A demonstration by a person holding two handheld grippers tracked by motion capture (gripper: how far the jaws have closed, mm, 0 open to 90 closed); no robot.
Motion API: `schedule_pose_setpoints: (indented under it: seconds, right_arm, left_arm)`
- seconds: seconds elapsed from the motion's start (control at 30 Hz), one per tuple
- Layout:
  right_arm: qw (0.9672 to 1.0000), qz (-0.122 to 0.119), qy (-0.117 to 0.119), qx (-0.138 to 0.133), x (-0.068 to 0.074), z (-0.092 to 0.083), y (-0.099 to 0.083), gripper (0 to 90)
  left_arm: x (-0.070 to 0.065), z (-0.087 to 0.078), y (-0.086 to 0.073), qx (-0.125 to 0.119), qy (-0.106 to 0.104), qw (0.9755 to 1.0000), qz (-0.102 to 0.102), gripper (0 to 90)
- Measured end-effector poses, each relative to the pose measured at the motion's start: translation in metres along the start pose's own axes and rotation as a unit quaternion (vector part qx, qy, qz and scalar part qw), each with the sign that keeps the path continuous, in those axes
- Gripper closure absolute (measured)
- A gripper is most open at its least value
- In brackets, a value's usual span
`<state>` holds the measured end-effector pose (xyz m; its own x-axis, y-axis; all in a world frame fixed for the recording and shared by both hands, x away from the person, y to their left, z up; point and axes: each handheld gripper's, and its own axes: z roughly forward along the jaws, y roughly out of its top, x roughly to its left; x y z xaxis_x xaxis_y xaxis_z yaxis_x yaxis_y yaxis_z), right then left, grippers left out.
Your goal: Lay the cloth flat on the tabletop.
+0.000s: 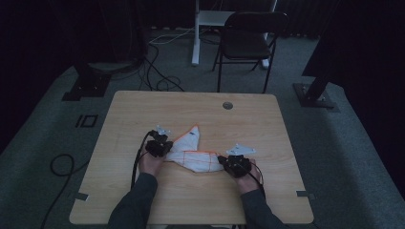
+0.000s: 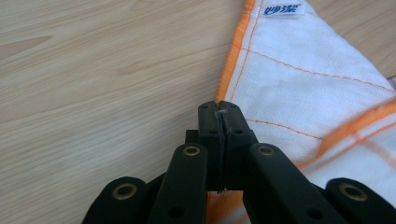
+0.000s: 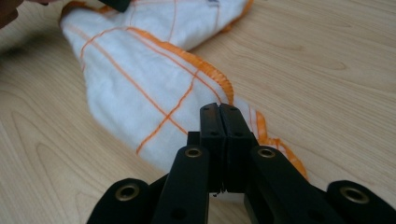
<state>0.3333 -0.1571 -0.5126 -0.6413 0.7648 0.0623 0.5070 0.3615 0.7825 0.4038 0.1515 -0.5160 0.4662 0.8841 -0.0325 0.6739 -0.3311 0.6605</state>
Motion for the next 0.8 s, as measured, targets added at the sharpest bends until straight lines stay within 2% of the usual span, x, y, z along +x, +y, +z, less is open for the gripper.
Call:
schedule_pose_setpoints:
  seconds: [0.03,0.07,0.1,0.4,0.6,0.63,0.8]
  right_arm:
    - [1.0000,-0.001,0.000,-0.001,0.000,-0.002,-0.001,89.6]
    - [1.0000,-0.001,0.000,-0.001,0.000,-0.002,-0.001,89.6]
    - [1.0000,-0.002,0.000,-0.001,0.000,-0.003,-0.002,89.6]
    - [0.9999,-0.013,0.009,0.005,0.009,-0.007,-0.010,89.5]
    - [0.9993,-0.021,0.026,0.017,0.016,-0.011,-0.016,86.8]
    - [0.9991,-0.023,0.033,0.011,0.017,-0.014,-0.016,80.5]
    - [0.9993,-0.023,0.030,-0.006,0.016,-0.021,-0.012,78.8]
  left_arm:
    - [0.005,-0.002,-0.002,-0.002,0.006,0.9999,-0.008,89.8]
    - [0.005,-0.002,-0.002,-0.002,0.006,0.9999,-0.008,89.8]
    - [0.009,-0.005,-0.004,-0.005,0.009,0.9998,-0.019,89.8]
    - [0.016,-0.016,-0.017,-0.011,0.016,0.9990,-0.039,89.7]
    - [0.017,-0.024,-0.019,-0.021,0.017,0.9988,-0.040,85.0]
    - [0.018,-0.029,-0.018,-0.029,0.017,0.9986,-0.042,82.5]
    - [0.018,-0.038,-0.015,-0.040,0.018,0.9982,-0.039,78.3]
